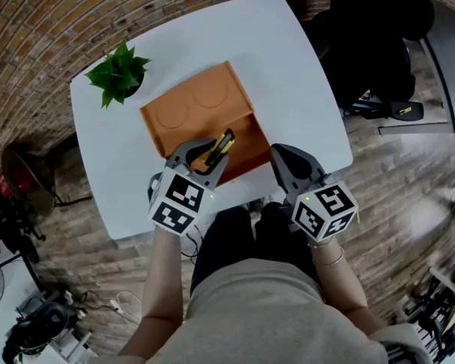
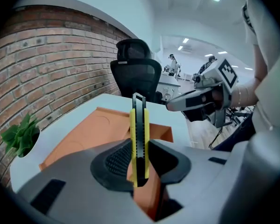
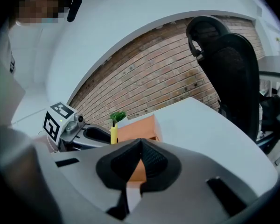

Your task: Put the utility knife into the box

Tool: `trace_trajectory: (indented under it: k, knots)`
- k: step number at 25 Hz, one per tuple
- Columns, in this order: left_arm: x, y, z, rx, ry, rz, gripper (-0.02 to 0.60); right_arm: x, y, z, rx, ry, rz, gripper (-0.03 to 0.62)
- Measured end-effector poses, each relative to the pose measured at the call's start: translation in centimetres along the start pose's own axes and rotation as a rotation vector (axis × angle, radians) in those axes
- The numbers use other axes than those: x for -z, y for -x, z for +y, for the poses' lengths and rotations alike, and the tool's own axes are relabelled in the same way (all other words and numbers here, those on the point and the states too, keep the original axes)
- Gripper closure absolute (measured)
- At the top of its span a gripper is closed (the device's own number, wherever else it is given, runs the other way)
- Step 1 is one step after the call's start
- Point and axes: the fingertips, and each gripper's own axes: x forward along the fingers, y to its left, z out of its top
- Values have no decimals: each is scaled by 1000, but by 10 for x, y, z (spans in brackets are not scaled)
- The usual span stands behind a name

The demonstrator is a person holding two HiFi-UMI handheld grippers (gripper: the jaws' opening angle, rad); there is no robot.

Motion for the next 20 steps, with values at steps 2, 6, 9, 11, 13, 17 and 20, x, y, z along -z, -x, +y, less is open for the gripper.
trace_trajectory:
  k: [2,6,9,11,13,17,20]
  knots:
    - [2,-8,-1,11,-12,28,468,2,2,-5,11,-12,0,595]
    - [6,-25,-6,28,-57,97,468,4,5,-13,33,-27,-3,595]
    - [16,-37,-13,33,-108,173,468,8,8,-18,37,-39,-3,595]
    - [23,-44,-17,33,-139,228,468,11,10,-20,34,-45,0,595]
    - [29,-49,-19,30,-164,271,468,13,14,-24,38,-51,1,595]
    - [35,-58,-19,23,-165,319,468,13,17,-30,44,-60,-2,595]
    - [40,-64,-19,34,-153,364,468,16,19,-32,42,-67,4,595]
